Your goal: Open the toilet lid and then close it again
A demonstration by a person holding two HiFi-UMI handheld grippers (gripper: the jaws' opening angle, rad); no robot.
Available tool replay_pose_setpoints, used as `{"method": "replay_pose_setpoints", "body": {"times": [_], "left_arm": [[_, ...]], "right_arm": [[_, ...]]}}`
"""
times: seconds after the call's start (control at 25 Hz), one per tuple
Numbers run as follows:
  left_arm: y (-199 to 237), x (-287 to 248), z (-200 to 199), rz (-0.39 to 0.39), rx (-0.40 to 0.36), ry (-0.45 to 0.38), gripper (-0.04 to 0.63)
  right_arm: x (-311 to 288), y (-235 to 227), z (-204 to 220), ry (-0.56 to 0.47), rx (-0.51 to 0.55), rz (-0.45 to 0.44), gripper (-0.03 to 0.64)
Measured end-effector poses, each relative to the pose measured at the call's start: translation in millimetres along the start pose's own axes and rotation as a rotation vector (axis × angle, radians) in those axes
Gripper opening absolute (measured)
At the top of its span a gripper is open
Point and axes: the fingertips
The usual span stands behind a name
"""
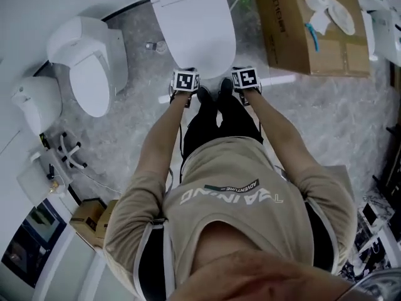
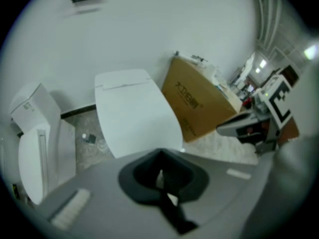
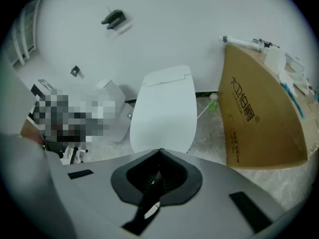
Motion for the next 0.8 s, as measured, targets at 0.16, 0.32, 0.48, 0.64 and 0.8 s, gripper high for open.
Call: {"method": "replay_pose_setpoints", "body": {"times": [0.16, 0.32, 0.48, 0.64, 0.8], "left_arm": [[-4, 32, -50, -0.005, -0.036, -0.119, 0.002], [-5, 75, -94, -0.034, -0.065, -0.262, 0.002], [-10, 124, -140, -0.036, -0.062, -0.419, 0.002], [-12, 168, -188, -0.067, -0.136, -0.534, 0.002], [-23, 216, -231, -0.111, -0.267, -0.632, 0.002]], "right_arm": [[33, 14, -51, -0.135, 0.015, -0.036, 0.011], [68, 32, -97, -0.259, 0.100, -0.046, 0.011], [110, 48, -141, -0.359, 0.199, -0.039, 0.011], [155, 61, -189, -0.461, 0.267, -0.027, 0.011], [205, 88, -226, -0.587, 0.328, -0.078, 0.011]]}}
Point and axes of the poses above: the fingertips, and each gripper's own axes: x backward along the fingers, y to its left, z out of its underside, and after that the axes turned 2 degrees about -z, right-handed
